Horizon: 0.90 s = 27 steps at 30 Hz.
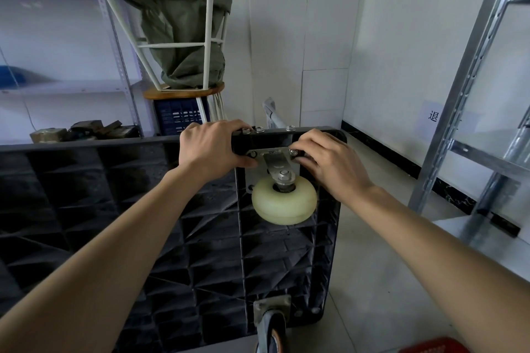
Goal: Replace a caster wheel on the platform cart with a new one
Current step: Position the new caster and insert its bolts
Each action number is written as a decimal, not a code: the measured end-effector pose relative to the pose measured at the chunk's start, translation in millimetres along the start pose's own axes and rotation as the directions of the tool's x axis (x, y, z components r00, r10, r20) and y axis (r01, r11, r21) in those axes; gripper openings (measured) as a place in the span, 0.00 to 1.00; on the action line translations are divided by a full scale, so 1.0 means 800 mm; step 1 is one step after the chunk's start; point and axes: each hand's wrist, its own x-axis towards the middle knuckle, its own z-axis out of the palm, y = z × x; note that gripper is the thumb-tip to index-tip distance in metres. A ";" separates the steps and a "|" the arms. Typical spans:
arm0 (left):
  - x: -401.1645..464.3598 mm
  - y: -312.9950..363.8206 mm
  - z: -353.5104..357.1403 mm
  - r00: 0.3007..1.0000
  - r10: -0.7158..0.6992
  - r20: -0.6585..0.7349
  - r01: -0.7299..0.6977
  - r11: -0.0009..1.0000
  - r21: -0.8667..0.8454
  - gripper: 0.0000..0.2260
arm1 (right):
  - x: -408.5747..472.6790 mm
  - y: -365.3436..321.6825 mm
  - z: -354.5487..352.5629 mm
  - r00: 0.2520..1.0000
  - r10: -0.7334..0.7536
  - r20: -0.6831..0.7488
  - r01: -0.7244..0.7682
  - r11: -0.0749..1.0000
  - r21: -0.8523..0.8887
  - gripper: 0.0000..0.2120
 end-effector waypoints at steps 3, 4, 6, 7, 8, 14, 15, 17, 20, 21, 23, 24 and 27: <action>0.001 -0.001 0.001 1.000 0.001 0.002 -0.001 1.000 -0.001 0.33 | -0.001 -0.002 0.003 0.999 -0.017 -0.039 0.016 0.999 -0.032 0.05; 0.001 -0.002 0.001 1.000 0.000 0.002 0.000 1.000 0.000 0.33 | -0.001 -0.003 0.003 0.999 -0.015 -0.052 0.013 0.999 -0.037 0.04; 0.001 -0.002 0.001 1.000 -0.005 0.003 0.005 1.000 0.003 0.33 | -0.002 -0.007 0.005 0.998 0.005 -0.068 -0.007 0.999 -0.032 0.04; 0.000 -0.002 0.001 1.000 -0.005 0.003 0.005 1.000 0.003 0.33 | -0.003 -0.008 0.005 0.997 0.013 -0.075 -0.016 0.999 -0.030 0.04; 0.000 -0.001 0.001 1.000 -0.005 0.003 0.005 1.000 -0.001 0.33 | -0.003 -0.008 0.005 0.997 0.018 -0.080 -0.021 0.999 -0.033 0.04; 0.000 0.002 0.000 1.000 0.003 0.002 -0.003 1.000 -0.006 0.33 | -0.004 -0.009 0.006 0.996 0.023 -0.087 -0.028 0.998 -0.058 0.04; 0.000 0.001 0.000 1.000 0.003 0.001 -0.003 1.000 -0.005 0.32 | -0.004 -0.009 0.007 0.996 0.020 -0.086 -0.025 0.998 -0.056 0.04; -0.001 0.000 0.000 1.000 0.002 -0.003 -0.002 1.000 -0.002 0.32 | -0.005 -0.008 0.007 0.997 0.009 -0.076 -0.013 0.998 -0.054 0.04; -0.001 0.000 -0.001 1.000 0.003 -0.003 -0.003 1.000 -0.002 0.32 | -0.006 -0.007 0.007 0.998 0.012 -0.058 -0.015 0.998 -0.062 0.05; -0.001 0.000 0.000 1.000 0.005 -0.004 -0.005 1.000 -0.001 0.32 | -0.007 -0.008 0.006 0.998 0.020 -0.056 -0.023 0.998 -0.060 0.05; -0.002 -0.001 0.001 1.000 0.009 -0.010 -0.009 1.000 0.003 0.33 | -0.007 -0.009 0.006 0.998 0.034 -0.053 -0.038 0.997 -0.060 0.05; -0.002 -0.001 0.001 1.000 0.014 -0.016 -0.014 1.000 0.007 0.33 | -0.007 -0.010 0.005 0.998 0.042 -0.048 -0.045 0.997 -0.065 0.05; -0.003 -0.001 0.003 0.999 0.022 -0.025 -0.021 1.000 0.011 0.33 | -0.007 -0.010 0.000 0.998 0.060 -0.018 -0.061 0.995 -0.078 0.07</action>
